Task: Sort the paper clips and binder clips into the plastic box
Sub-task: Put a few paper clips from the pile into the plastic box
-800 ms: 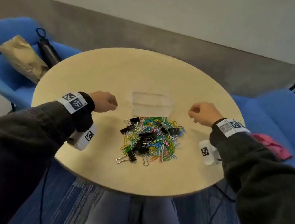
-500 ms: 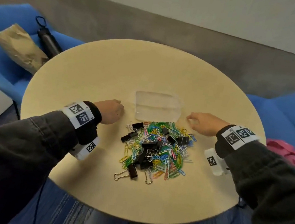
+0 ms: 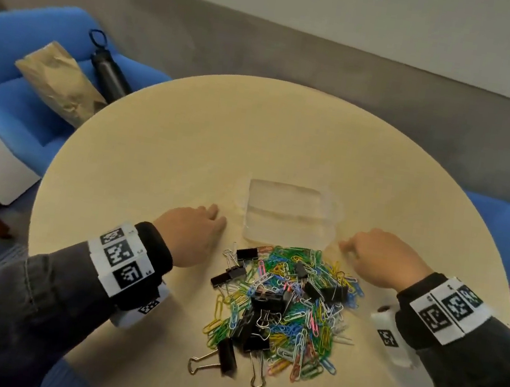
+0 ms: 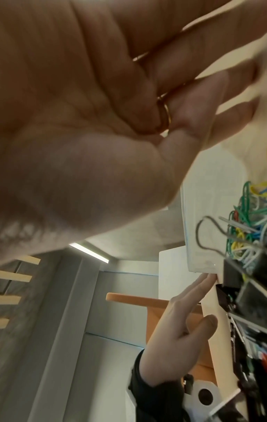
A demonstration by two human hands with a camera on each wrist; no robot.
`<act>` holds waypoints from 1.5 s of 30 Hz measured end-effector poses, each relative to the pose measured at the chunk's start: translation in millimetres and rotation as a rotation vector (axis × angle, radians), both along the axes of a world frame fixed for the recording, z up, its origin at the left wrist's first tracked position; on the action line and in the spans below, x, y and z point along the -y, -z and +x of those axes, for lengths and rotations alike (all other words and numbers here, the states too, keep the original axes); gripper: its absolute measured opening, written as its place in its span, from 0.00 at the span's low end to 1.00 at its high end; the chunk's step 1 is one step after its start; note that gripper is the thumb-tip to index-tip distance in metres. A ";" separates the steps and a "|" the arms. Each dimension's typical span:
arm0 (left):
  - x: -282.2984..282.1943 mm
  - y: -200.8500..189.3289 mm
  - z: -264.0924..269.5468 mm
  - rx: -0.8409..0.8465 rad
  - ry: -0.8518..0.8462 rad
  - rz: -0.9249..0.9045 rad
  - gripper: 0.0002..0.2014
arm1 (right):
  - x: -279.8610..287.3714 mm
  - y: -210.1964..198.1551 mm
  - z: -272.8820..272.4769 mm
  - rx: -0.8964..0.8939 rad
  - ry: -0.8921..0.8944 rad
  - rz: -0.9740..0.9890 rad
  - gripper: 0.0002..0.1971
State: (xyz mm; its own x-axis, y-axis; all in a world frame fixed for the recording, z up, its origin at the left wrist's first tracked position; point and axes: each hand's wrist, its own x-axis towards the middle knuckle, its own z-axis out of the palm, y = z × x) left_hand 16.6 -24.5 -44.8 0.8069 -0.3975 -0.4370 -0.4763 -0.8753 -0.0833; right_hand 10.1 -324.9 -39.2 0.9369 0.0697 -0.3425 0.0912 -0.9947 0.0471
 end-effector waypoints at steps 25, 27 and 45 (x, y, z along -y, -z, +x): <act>52.7 -27.5 -25.1 0.148 0.104 -0.497 0.12 | -5.6 -14.3 -33.5 -0.060 -0.156 0.387 0.16; 56.7 -25.6 -25.5 0.123 0.121 -0.475 0.13 | -5.8 -11.9 -29.9 -0.079 -0.174 0.405 0.17; 80.6 -7.6 -14.1 0.043 0.187 -0.270 0.30 | -18.4 -5.5 0.3 -0.062 -0.246 0.475 0.29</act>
